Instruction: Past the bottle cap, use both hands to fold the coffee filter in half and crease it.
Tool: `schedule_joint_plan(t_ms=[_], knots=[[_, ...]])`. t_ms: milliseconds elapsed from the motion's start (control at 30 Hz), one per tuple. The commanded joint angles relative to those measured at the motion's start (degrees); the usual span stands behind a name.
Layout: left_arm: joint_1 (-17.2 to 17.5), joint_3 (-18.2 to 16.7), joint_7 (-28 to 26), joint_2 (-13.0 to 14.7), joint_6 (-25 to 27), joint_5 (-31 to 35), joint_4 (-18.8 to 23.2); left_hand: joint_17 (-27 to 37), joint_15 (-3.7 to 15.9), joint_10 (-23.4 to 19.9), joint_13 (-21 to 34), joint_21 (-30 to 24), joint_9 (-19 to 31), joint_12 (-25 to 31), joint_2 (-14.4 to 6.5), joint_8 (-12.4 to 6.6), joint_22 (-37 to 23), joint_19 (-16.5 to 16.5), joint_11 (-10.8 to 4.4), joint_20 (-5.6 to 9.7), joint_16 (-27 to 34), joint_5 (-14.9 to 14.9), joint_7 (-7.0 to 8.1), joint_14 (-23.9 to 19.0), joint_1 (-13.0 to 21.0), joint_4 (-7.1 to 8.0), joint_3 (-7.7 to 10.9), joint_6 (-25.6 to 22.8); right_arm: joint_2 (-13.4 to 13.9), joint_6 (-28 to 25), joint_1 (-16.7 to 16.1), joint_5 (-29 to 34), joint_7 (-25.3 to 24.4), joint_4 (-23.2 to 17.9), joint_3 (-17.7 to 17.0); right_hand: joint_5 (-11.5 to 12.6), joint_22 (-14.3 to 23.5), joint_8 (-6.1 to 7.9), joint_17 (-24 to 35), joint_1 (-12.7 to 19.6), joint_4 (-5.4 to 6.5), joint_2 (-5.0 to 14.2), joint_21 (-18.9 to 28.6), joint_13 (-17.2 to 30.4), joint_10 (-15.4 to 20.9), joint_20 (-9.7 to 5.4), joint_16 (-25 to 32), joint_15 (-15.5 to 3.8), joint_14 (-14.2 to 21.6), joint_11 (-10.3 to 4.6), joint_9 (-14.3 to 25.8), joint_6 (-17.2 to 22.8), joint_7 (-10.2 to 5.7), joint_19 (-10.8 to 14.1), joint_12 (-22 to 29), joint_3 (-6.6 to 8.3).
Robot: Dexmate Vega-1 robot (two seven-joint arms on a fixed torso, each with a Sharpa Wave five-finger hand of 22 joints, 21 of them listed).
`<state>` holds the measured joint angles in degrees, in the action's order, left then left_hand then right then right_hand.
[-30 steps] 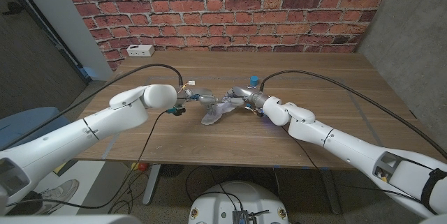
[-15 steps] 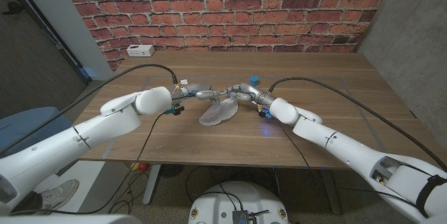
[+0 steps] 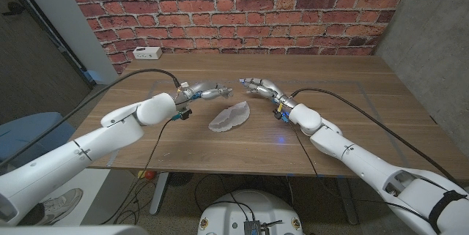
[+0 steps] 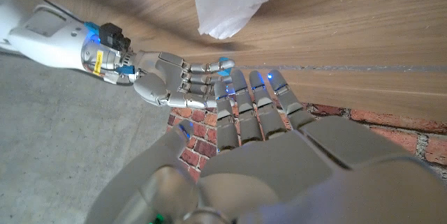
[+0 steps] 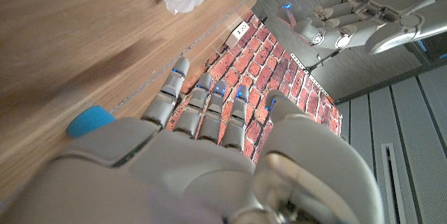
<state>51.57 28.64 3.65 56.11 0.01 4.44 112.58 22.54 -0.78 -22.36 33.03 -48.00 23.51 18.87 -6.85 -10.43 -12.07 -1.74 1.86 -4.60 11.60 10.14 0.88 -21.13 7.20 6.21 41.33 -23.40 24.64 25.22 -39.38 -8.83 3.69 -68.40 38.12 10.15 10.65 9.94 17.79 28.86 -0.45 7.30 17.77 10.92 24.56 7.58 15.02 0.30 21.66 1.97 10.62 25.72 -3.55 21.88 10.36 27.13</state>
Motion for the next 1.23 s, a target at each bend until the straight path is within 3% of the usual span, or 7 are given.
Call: schedule_joint_plan(t_ms=[33,133,433,700,833,1000,1233], knots=[[5.0,-6.1,-8.6,-10.3,-19.8,-12.8,-14.8,-2.3,-0.23,4.0,-2.1,0.5,-2.0,-3.4,-0.1,0.72,0.8,0.5,0.01,-0.29,-0.8,0.0,1.47,2.6,0.6,-0.77,0.28,5.4,-1.2,5.5,-1.4,-9.6,1.6,1.1,-4.1,-0.2,0.1,0.28,-0.3,-0.2,-0.20,-1.06,-0.4,0.2,-0.1,0.06,-0.4,0.20,-0.5,0.74,0.0,-0.4,0.74,-0.5,0.2,-0.76],[4.5,-6.5,-7.0,-12.2,-22.7,-16.8,-17.9,-4.6,0.30,7.0,-4.3,1.3,-4.1,-6.0,0.1,0.80,1.3,1.2,-2.39,0.36,-1.2,0.0,2.99,5.6,0.8,-1.61,0.58,9.8,-1.1,5.6,-2.0,-10.4,0.8,0.3,-5.2,-0.3,0.0,0.30,-0.5,-0.7,-0.30,-1.51,-0.5,0.2,-0.3,0.21,-0.7,0.55,-1.0,0.98,0.0,-0.7,0.93,-0.6,0.2,-1.18],[2.1,-6.9,0.2,-16.5,-28.2,-27.8,-26.5,-9.2,0.88,13.3,-8.7,3.7,-8.4,-8.6,0.7,0.69,1.7,4.1,-2.93,2.30,-1.7,-0.1,4.91,12.8,1.2,-3.41,0.64,16.4,-0.3,4.9,-4.1,-12.4,-2.4,-2.7,-8.2,-0.3,-0.2,0.38,-1.6,-1.8,-1.21,-3.64,-1.2,0.1,-1.6,-0.03,-1.8,1.26,-2.1,2.00,0.0,-1.6,1.71,-1.0,0.1,-2.56],[-0.7,-6.7,7.1,-18.9,-29.4,-34.6,-32.6,-11.3,1.90,18.2,-11.9,5.3,-11.2,-9.0,0.8,0.81,1.9,5.6,-3.99,3.74,-1.8,0.1,4.42,17.9,0.6,-3.66,-0.11,20.6,-0.1,5.0,-5.4,-14.0,-4.7,-4.0,-10.5,-0.3,-0.3,0.47,-2.0,-2.7,-1.17,-4.33,-1.5,0.1,-1.7,0.01,-2.1,1.80,-2.5,2.64,0.0,-1.8,2.40,-1.1,0.3,-3.25],[-2.1,-6.7,10.0,-20.0,-29.6,-37.4,-35.5,-11.8,2.22,19.3,-13.2,5.8,-12.1,-8.9,0.6,1.01,1.9,5.8,-4.57,4.51,-1.6,0.2,3.27,18.9,0.3,-3.48,-0.39,23.0,0.0,4.4,-6.0,-14.2,-7.0,-4.8,-11.9,-0.2,-0.3,0.70,-2.2,-3.4,-1.05,-4.57,-1.5,0.1,-1.2,0.20,-2.1,1.90,-2.1,2.82,0.0,-1.5,2.82,-0.6,0.6,-3.64],[-3.1,-6.8,11.1,-20.8,-29.1,-38.6,-38.0,-12.0,2.43,20.0,-13.9,6.1,-12.5,-8.9,0.5,0.94,1.9,5.9,-4.78,4.83,-1.6,0.3,3.09,19.5,0.2,-3.38,-0.53,23.8,0.0,3.6,-7.2,-12.7,-11.4,-6.8,-13.1,-0.1,-0.3,1.08,-2.5,-4.2,-0.90,-4.61,-1.7,0.1,-0.2,0.22,-2.0,2.11,-1.5,3.44,0.0,-0.6,3.35,-0.6,1.0,-3.95],[-4.3,-7.3,12.6,-22.8,-26.8,-42.4,-42.3,-12.1,2.30,21.4,-14.8,6.5,-12.8,-8.9,0.3,0.91,1.9,6.1,-4.62,4.79,-1.6,0.3,3.04,20.6,-0.2,-3.03,-0.81,25.3,-1.4,5.1,-6.5,-13.2,-10.0,-7.9,-12.3,0.4,-0.3,1.15,-3.3,-2.8,-2.20,-3.70,-1.6,0.1,0.6,-0.16,-1.7,1.84,0.2,3.26,0.0,-0.3,3.48,0.6,1.3,-2.96]])
